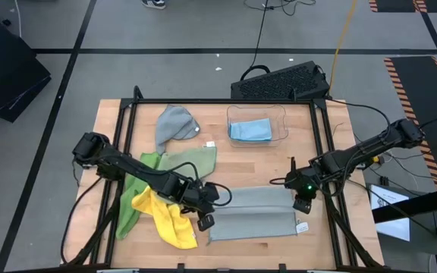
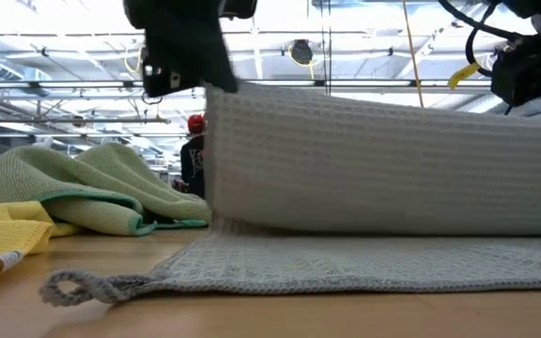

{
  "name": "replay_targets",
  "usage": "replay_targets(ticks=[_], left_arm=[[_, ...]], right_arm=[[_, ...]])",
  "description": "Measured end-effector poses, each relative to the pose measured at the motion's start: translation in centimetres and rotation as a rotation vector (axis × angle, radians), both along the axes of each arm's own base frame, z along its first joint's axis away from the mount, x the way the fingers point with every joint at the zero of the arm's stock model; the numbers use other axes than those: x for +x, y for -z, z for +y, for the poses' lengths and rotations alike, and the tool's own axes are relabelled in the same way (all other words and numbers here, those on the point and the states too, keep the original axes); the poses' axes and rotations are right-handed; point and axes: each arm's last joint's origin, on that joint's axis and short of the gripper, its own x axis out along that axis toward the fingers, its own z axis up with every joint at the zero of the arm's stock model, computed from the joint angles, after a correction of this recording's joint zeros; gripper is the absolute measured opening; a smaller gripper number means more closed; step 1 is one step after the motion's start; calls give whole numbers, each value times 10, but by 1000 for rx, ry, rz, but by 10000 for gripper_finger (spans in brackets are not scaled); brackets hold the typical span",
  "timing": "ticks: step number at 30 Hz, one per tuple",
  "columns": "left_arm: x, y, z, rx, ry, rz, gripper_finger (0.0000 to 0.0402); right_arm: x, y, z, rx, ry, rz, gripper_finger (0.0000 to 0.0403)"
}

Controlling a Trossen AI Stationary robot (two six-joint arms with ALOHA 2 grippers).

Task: Fold microfiber towels
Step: Fold the light gray towel

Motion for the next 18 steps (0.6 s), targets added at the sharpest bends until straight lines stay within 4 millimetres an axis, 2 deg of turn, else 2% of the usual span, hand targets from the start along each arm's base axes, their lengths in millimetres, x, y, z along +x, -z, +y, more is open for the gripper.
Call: replay_targets(ticks=[10,18], left_arm=[[-4,-1,-14,-58,-3,3,10],[-6,2,-15,-14,-17,21,11]], right_arm=[[1,-1,12,59,4,-14,0],[-3,17,12,62,55,-5,0]])
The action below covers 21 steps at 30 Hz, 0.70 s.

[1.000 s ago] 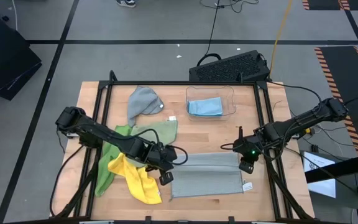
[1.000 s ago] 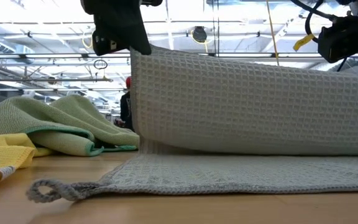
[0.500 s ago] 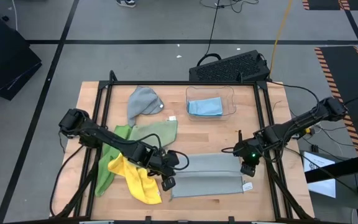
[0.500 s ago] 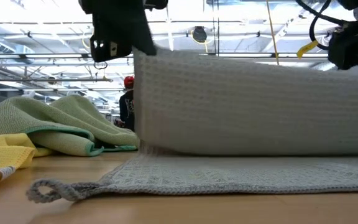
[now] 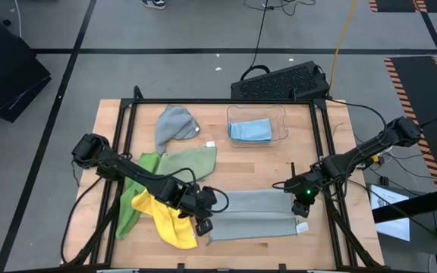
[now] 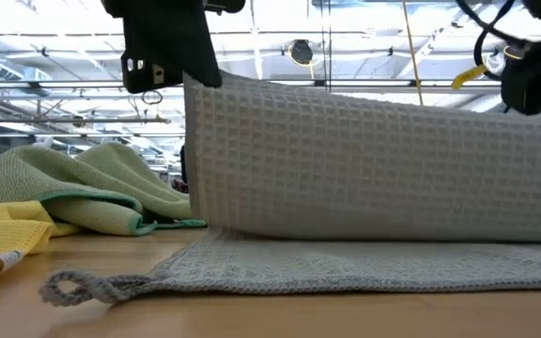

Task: Fold microfiber towels
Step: Fold the light gray towel

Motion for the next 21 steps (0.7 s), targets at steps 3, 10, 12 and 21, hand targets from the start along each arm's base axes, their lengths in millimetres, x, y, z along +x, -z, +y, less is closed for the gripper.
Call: replay_targets(ticks=[3,10,12,21], left_arm=[[0,0,0,10,10,-5,9],[0,0,0,16,18,-4,13],[0,0,0,17,18,-2,14],[-1,1,0,15,16,12,18]], right_arm=[[-1,3,0,-2,-5,1,0],[-1,3,0,7,-15,-4,0],[-1,2,0,16,-19,-4,0],[2,0,2,47,-32,-44,15]])
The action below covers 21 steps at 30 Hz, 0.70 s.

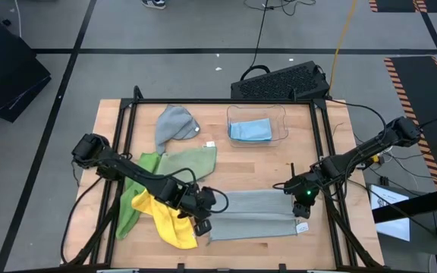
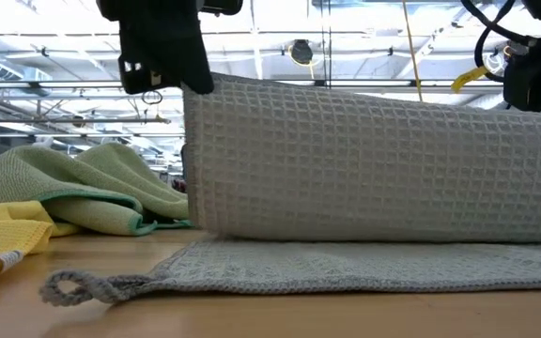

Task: Fold microfiber towels
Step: Fold the light gray towel

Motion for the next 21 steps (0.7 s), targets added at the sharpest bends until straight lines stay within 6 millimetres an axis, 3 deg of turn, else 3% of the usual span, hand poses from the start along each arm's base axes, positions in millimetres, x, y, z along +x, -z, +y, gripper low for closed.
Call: replay_targets(ticks=[12,16,21], left_arm=[[0,0,-1,-28,-13,11,148],[0,0,-1,-45,-38,16,162],[-1,1,-1,-72,-68,39,151]], right_arm=[[2,-3,3,69,-12,-1,89],[3,-4,3,76,-7,-15,103],[5,-5,4,82,-6,-36,105]])
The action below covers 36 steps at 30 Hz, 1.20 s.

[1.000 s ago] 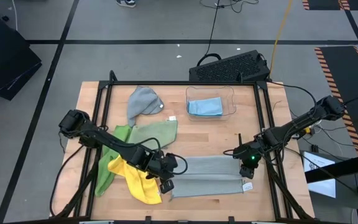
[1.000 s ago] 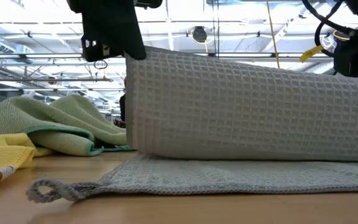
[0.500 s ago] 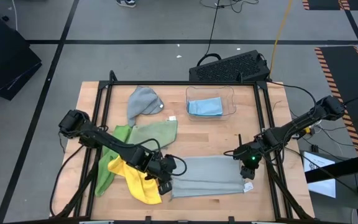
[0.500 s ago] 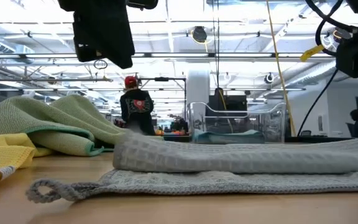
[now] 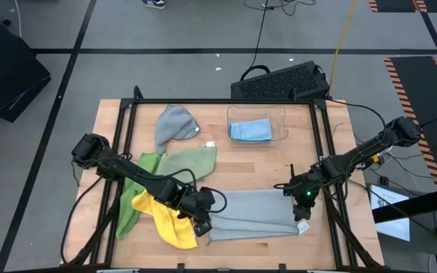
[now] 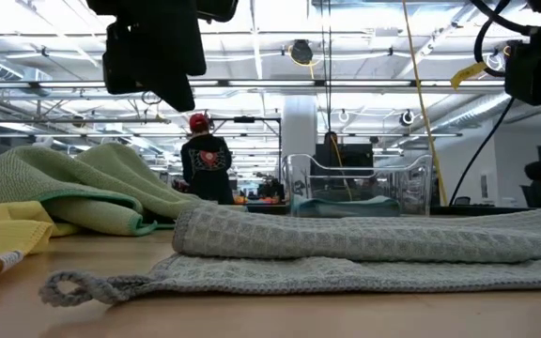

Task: Fold microfiber towels
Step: Fold the light gray towel

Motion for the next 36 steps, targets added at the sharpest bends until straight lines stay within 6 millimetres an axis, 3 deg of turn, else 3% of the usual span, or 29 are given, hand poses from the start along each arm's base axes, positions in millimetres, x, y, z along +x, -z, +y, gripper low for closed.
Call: replay_targets(ticks=[9,14,20,25,36], left_arm=[[4,1,13,90,-43,-20,109],[13,0,10,97,48,-134,152],[9,15,15,78,-10,-83,215],[7,18,12,60,-5,-66,222],[4,19,12,34,-12,-29,223]], right_arm=[[2,0,-1,-34,31,-25,85],[1,-1,5,-59,7,-78,90],[-9,0,21,-133,-72,-136,121],[-16,-3,35,-154,-111,-224,143],[-31,-2,50,-278,-150,-330,132]])
